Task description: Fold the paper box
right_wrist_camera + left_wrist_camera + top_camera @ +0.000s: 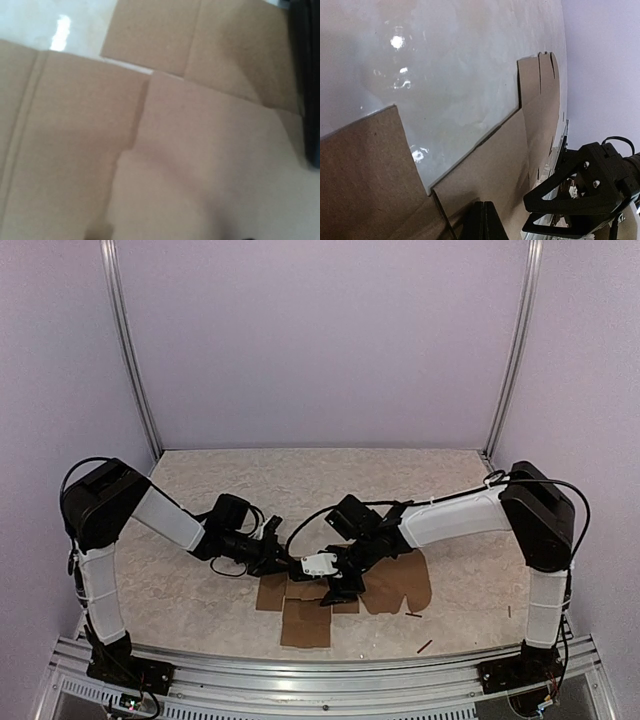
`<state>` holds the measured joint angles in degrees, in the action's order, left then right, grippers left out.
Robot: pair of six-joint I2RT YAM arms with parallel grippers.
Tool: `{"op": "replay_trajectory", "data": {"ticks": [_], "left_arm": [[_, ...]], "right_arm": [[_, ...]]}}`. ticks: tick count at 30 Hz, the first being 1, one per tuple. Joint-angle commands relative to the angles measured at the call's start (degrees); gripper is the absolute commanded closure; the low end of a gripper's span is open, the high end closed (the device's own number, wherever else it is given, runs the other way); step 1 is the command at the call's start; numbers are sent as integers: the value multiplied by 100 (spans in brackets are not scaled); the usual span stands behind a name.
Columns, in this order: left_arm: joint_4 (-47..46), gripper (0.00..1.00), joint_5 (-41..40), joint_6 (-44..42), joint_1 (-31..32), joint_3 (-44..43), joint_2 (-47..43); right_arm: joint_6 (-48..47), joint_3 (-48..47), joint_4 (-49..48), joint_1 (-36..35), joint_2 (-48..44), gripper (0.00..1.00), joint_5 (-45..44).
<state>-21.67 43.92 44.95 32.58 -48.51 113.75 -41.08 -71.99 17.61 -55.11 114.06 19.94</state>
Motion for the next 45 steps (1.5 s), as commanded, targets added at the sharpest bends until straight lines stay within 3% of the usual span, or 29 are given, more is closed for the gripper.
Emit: {"op": "replay_trajectory", "data": {"ticks": [1,6,15,23,37,45], "left_arm": [[634,100,-273,-361,59,-246,150],[1108,100,-730,-683,134,-387,171],[1621,100,-1417,-1046,334,-580,352],[1723,100,-1439,-1139,346,-660,515],[1444,100,-920,-1041,205,-887,-211],[1303,81,-998,-973,-57,-676,-903]], "right_arm": [[76,101,415,-18,-352,31,69],[0,277,482,-49,-503,29,-90],[-126,802,-328,-290,-679,26,-961],[-58,1002,-1025,-338,-710,30,-1587],[-208,1027,-986,-453,-893,37,-1937],[-216,1082,-1178,-509,-1052,37,-2298]]}}
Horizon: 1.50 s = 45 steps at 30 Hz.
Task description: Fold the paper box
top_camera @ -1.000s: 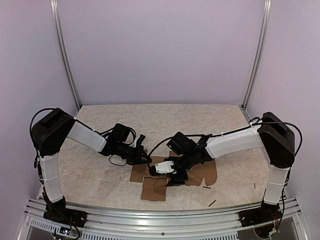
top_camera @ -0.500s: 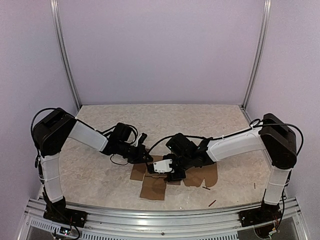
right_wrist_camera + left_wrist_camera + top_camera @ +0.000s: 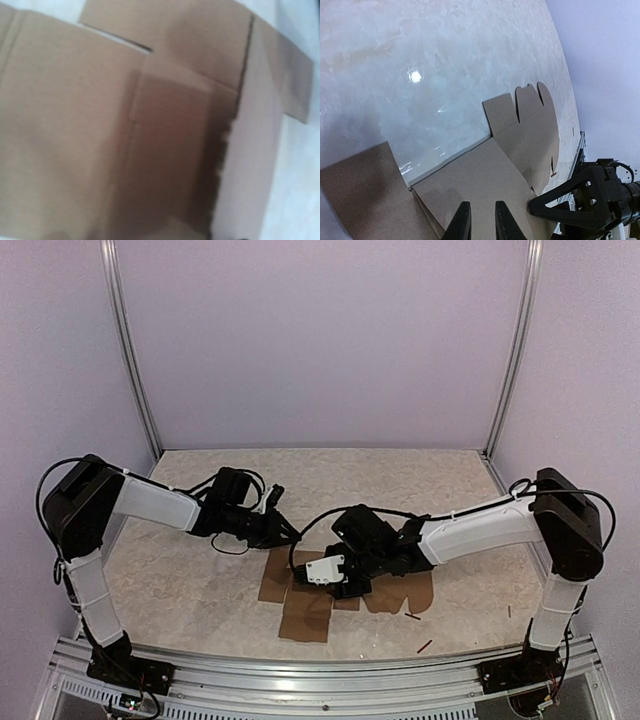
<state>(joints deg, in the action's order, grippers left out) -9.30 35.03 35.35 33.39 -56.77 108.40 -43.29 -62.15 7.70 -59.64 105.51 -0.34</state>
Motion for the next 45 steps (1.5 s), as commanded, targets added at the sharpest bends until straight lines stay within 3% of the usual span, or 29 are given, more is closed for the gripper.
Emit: {"op": "replay_trajectory", "data": {"ticks": [1,10,15,18,26,31,36,45], "left_arm": [[50,78,-128,-40,-180,202,-435],[-235,63,-722,-455,-474,838,-1051],[-1149,58,-1068,-887,-423,1653,-1720],[-1910,55,-1086,-1148,-370,2172,-2169],[-2956,53,-1095,-2328,256,2846,-2954],[-2800,52,-1279,-2902,590,2883,-3416],[-2367,52,-1358,-3174,779,2640,-3426],[-2409,52,-1083,-3246,826,2521,-2899]], "right_arm": [[44,75,-254,-61,-191,39,-359],[420,-563,-111,38,153,76,-683],[743,-1004,366,339,160,95,-177],[908,-1330,782,535,100,100,313],[1267,-2175,1938,968,-7,100,1660],[1428,-2462,2614,1106,-90,100,2649],[1468,-2438,2794,1119,-233,100,2870],[1455,-2478,2989,1116,-396,100,3050]]}}
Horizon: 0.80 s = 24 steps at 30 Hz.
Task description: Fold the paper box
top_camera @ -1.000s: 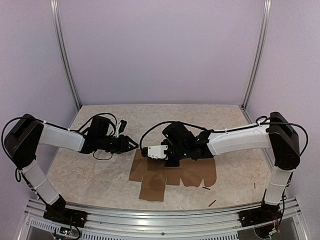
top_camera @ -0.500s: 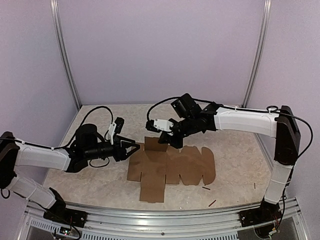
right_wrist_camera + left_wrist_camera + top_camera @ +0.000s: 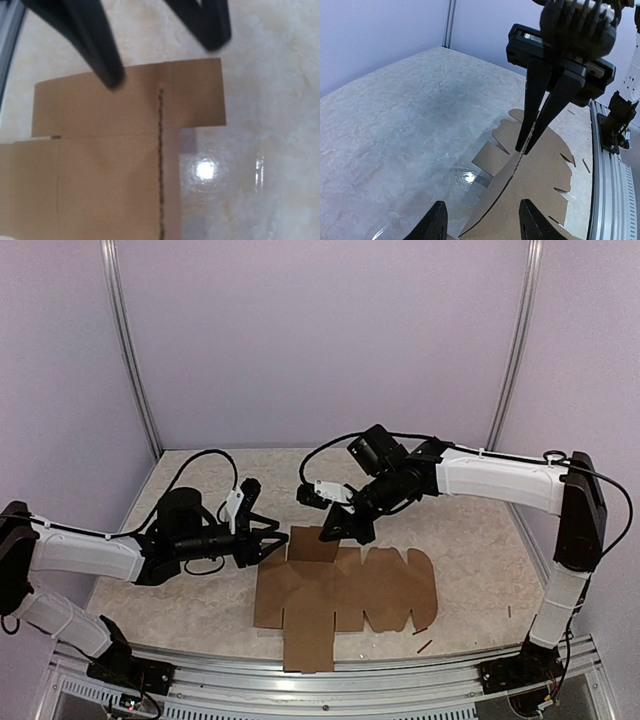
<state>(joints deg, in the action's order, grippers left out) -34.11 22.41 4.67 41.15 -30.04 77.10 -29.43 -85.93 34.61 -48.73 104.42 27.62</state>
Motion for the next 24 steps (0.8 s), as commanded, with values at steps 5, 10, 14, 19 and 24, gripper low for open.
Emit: {"op": "replay_trajectory", "data": {"ticks": [5,10,14,19,24], "left_arm": [[45,56,272,-280,64,-178,438],[147,65,208,-726,218,-298,586],[358,73,38,-1076,368,-496,743],[355,77,-132,-1202,385,-442,756],[235,81,-184,-1238,385,-332,833]], "right_arm": [[78,-104,336,29,-348,100,266],[104,-160,366,31,-378,100,316],[88,-152,386,38,-395,100,298],[56,-105,361,46,-464,100,240],[-11,11,250,40,-601,100,122]]}}
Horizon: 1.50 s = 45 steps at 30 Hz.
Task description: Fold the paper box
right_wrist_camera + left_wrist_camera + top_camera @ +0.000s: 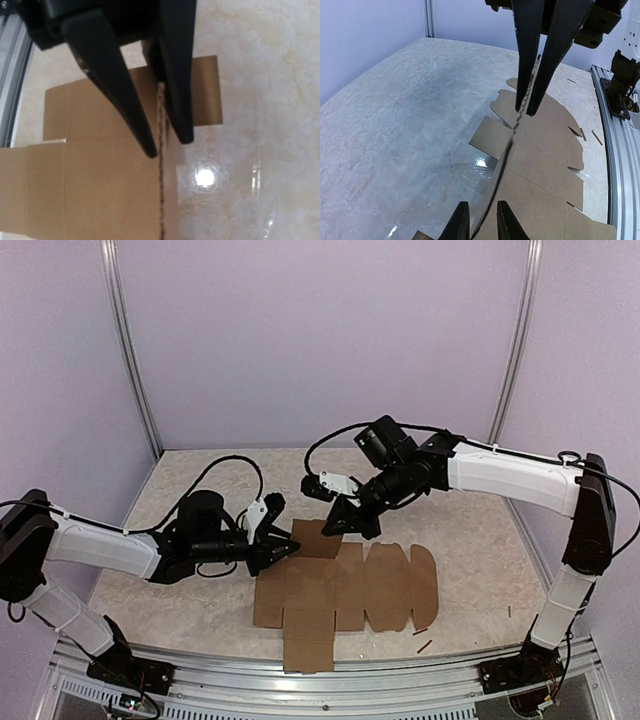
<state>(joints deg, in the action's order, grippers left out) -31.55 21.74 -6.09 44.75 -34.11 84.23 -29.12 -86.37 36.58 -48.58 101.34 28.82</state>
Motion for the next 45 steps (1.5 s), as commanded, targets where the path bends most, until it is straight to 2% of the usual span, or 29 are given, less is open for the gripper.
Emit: {"op": "replay_trajectory", "data": {"ticks": [1,7,15,20,25,32,35,41,45], "left_arm": [[-51,83,-131,-167,25,83,153],[-291,99,-244,-180,17,168,330],[-615,100,-193,-13,-109,337,233],[-878,100,133,292,-289,390,203],[-959,100,708,651,-588,291,286],[-713,100,1293,758,-643,73,483],[-680,100,1366,743,-652,75,524],[-685,100,1455,780,-686,8,600],[-659,100,1389,788,-730,-43,622]], "right_arm": [[-63,74,44,32,-303,100,-32],[-119,128,-12,25,-310,100,-176],[-278,330,-206,3,-373,98,-464],[-534,696,-807,-263,-782,98,-1348],[-1169,802,-936,-679,-733,95,-2429],[-1768,1416,-1904,-1078,-683,95,-4175],[-1919,1560,-1950,-1102,-761,95,-4212],[-2206,1965,-1979,-1369,-839,86,-4319],[-2028,1915,-1763,-1452,-852,76,-4040]]}}
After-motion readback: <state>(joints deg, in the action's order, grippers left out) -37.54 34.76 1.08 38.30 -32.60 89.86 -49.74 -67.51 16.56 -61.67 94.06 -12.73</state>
